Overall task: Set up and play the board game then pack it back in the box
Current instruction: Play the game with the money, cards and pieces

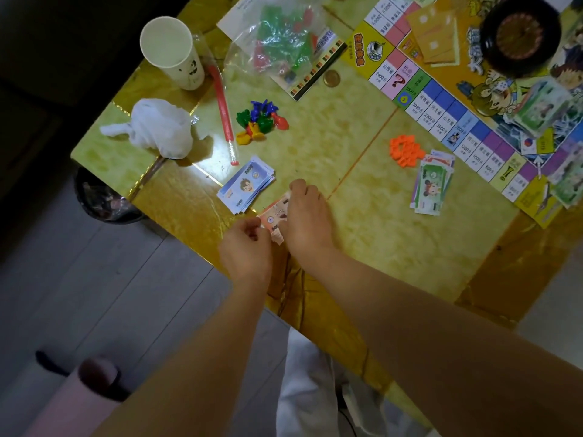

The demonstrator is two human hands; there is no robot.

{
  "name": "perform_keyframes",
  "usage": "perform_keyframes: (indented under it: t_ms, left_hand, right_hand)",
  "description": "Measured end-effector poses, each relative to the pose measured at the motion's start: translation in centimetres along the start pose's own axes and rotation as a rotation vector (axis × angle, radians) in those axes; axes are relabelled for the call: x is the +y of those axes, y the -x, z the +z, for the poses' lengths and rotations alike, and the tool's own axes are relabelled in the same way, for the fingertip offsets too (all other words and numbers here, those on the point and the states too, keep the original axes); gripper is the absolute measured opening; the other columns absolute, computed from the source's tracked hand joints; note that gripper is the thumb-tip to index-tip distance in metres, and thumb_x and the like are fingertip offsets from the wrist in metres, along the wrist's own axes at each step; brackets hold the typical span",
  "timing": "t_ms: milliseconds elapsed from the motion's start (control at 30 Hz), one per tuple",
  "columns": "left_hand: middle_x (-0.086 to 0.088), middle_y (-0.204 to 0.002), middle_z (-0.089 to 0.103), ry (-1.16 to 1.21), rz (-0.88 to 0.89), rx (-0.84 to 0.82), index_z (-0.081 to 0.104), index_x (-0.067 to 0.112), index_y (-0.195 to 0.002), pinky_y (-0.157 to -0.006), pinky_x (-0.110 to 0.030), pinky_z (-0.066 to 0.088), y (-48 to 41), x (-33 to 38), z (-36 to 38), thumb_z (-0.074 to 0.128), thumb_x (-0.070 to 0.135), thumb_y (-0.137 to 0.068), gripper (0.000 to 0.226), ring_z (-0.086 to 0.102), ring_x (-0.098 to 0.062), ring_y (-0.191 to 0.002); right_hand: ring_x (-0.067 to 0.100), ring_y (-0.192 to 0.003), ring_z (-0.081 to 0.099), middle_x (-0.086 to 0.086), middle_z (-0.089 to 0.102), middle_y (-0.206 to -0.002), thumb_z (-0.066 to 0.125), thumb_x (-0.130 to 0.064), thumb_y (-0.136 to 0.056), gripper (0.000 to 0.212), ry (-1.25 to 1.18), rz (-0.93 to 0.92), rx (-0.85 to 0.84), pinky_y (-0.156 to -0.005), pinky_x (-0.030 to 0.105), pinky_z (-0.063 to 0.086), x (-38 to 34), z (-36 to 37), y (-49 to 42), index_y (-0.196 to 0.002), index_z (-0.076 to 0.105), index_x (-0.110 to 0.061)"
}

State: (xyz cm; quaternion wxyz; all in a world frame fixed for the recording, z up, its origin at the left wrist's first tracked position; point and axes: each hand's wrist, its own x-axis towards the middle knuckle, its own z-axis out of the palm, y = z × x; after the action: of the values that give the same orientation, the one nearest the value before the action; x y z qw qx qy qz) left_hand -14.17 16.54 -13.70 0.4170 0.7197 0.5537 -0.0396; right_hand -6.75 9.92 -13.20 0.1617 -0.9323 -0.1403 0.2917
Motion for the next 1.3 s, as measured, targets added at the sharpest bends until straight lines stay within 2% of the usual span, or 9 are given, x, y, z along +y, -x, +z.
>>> perform_keyframes:
  t_ms: [233, 433, 633, 733, 833, 933, 1000, 1133, 1300]
  left_hand:
    - [-0.001, -0.083, 0.073, -0.047, 0.060, -0.021, 0.075, 0.016, -0.099, -0.066, -0.036, 0.056, 0.0, 0.1, -0.1, 0.057, 0.010, -0.084, 0.024, 0.067, -0.022, -0.075]
    - [-0.004, -0.081, 0.072, -0.083, 0.119, -0.072, 0.076, 0.013, -0.096, -0.054, -0.024, 0.041, 0.3, 0.4, -0.2, 0.056, 0.008, -0.084, 0.023, 0.059, -0.015, -0.062]
    - [0.001, -0.116, 0.059, -0.289, 0.469, -0.240, 0.058, 0.017, -0.123, -0.088, -0.035, 0.047, 0.7, 2.1, -0.3, 0.064, 0.021, -0.081, 0.043, 0.056, -0.019, -0.103]
    - [0.004, -0.102, 0.069, -0.249, 0.300, -0.587, 0.057, 0.020, -0.123, -0.087, -0.031, 0.048, 2.3, 4.6, 0.5, 0.058, 0.036, -0.081, 0.045, 0.063, -0.017, -0.098]
    - [-0.003, -0.085, 0.065, -0.050, 0.062, -0.794, 0.067, 0.004, -0.104, -0.062, -0.011, 0.045, 3.9, 6.7, 1.3, 0.055, 0.027, -0.094, 0.028, 0.059, -0.015, -0.080]
    - [-0.002, -0.073, 0.062, -0.014, -0.004, -0.943, 0.069, 0.003, -0.087, -0.064, -0.022, 0.043, 4.4, 7.6, 2.3, 0.061, 0.024, -0.087, 0.022, 0.055, -0.014, -0.069]
    - [0.002, -0.064, 0.060, 0.014, -0.075, -1.003, 0.065, 0.010, -0.075, -0.069, -0.031, 0.040, 4.6, 7.8, 3.4, 0.059, 0.023, -0.073, 0.014, 0.054, -0.016, -0.068]
    - [-0.002, -0.080, 0.064, 0.068, -0.197, -1.049, 0.068, 0.014, -0.085, -0.075, -0.033, 0.042, 6.4, 9.1, 6.2, 0.057, 0.028, -0.092, 0.019, 0.061, -0.017, -0.078]
    - [-0.007, -0.087, 0.064, 0.141, -0.138, -0.983, 0.064, 0.003, -0.099, -0.083, -0.036, 0.048, 7.8, 10.3, 8.0, 0.057, 0.019, -0.090, 0.020, 0.060, -0.021, -0.086]
  right_hand:
    - [0.028, -0.114, 0.043, 0.008, 0.045, -0.122, 0.073, -0.028, -0.080, 0.048, 0.118, -0.040, 0.032, -0.095, 0.034, 0.035, 0.9, -0.2, -0.9, -0.120, 0.051, -0.013]
    - [0.028, -0.088, 0.057, 0.009, 0.056, -0.104, 0.070, -0.005, -0.078, 0.044, -0.199, -0.055, -0.102, -0.064, 0.035, 0.041, 2.0, -0.6, -0.4, -0.110, 0.042, -0.016]
    - [0.022, -0.077, 0.056, 0.005, 0.058, -0.094, 0.076, -0.013, -0.075, 0.046, -0.311, -0.087, -0.297, -0.058, 0.035, 0.043, 5.1, -3.1, 0.5, -0.104, 0.041, -0.021]
    - [0.027, -0.082, 0.061, 0.007, 0.061, -0.095, 0.074, -0.011, -0.076, 0.042, -0.359, -0.110, -0.336, -0.065, 0.040, 0.050, 6.2, -4.9, 1.3, -0.102, 0.042, -0.022]
    - [0.030, -0.081, 0.058, 0.011, 0.061, -0.093, 0.070, -0.003, -0.075, 0.042, -0.295, -0.178, -0.364, -0.061, 0.040, 0.046, 7.8, -7.1, 1.6, -0.103, 0.043, -0.017]
    - [0.028, -0.080, 0.058, 0.011, 0.059, -0.093, 0.073, -0.002, -0.074, 0.046, -0.306, -0.184, -0.359, -0.061, 0.040, 0.046, 10.1, -9.0, 1.8, -0.103, 0.041, -0.018]
    - [0.029, -0.083, 0.059, 0.010, 0.059, -0.095, 0.074, -0.003, -0.073, 0.050, -0.330, -0.173, -0.356, -0.064, 0.044, 0.049, 11.5, -10.0, 2.1, -0.102, 0.038, -0.022]
    - [0.027, -0.086, 0.060, 0.009, 0.058, -0.098, 0.074, 0.000, -0.072, 0.054, -0.383, -0.196, -0.360, -0.066, 0.045, 0.052, 14.6, -11.8, 2.5, -0.104, 0.036, -0.021]
    - [0.020, -0.091, 0.060, 0.007, 0.057, -0.105, 0.076, -0.007, -0.075, 0.060, -0.475, -0.182, -0.278, -0.071, 0.035, 0.052, 16.4, -12.9, 2.4, -0.123, 0.041, -0.017]
